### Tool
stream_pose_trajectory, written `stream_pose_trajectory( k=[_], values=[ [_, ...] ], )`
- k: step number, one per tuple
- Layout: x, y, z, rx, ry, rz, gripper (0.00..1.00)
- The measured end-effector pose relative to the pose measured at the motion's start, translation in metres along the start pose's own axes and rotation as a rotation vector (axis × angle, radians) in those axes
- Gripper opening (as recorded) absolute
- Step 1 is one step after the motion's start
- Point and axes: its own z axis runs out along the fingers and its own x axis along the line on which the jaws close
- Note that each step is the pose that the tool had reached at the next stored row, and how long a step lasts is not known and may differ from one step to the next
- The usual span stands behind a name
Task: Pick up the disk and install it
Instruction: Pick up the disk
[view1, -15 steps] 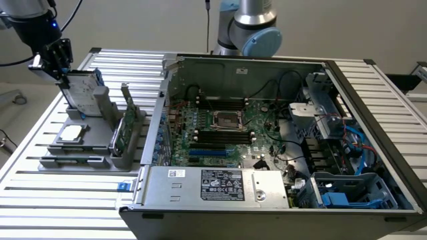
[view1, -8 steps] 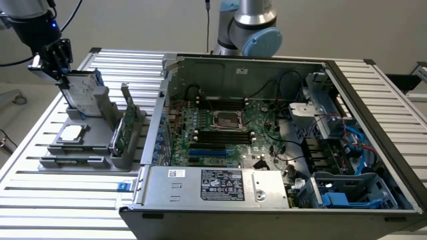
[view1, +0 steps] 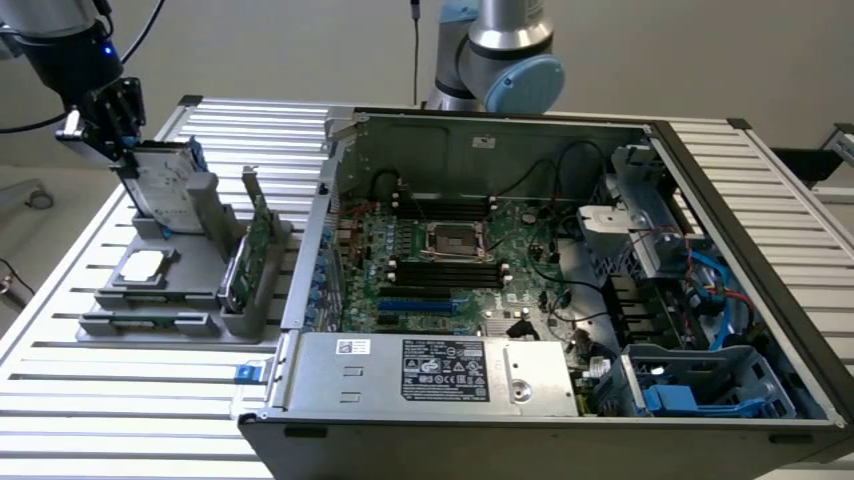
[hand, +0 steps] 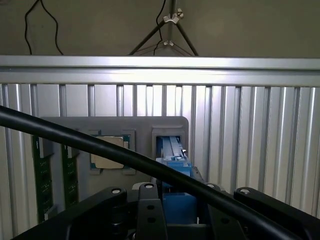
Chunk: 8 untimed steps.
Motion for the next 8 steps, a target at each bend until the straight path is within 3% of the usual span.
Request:
stream_pose_trajectory(
  k=[8],
  values=[
    [0.0,0.0001,-0.0015,0.0001,-0.0001,0.0,0.33]
  ],
)
